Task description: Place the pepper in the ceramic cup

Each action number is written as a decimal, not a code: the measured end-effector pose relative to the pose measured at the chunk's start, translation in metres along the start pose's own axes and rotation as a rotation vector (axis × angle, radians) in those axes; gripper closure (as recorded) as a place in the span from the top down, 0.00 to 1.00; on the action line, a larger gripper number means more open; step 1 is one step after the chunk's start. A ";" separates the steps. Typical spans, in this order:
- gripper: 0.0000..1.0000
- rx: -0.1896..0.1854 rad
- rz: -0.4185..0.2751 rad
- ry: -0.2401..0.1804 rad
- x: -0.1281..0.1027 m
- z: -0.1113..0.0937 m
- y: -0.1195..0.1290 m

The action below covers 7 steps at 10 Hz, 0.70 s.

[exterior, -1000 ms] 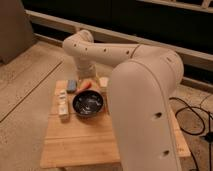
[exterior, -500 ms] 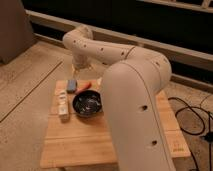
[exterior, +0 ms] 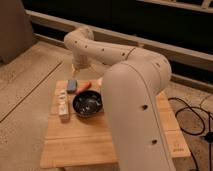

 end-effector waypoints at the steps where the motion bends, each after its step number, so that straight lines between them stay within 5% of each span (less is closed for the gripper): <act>1: 0.65 0.001 0.015 0.008 -0.003 0.011 -0.001; 5: 0.65 -0.042 0.077 -0.004 -0.024 0.041 -0.003; 7: 0.65 -0.069 0.135 0.023 -0.024 0.064 -0.013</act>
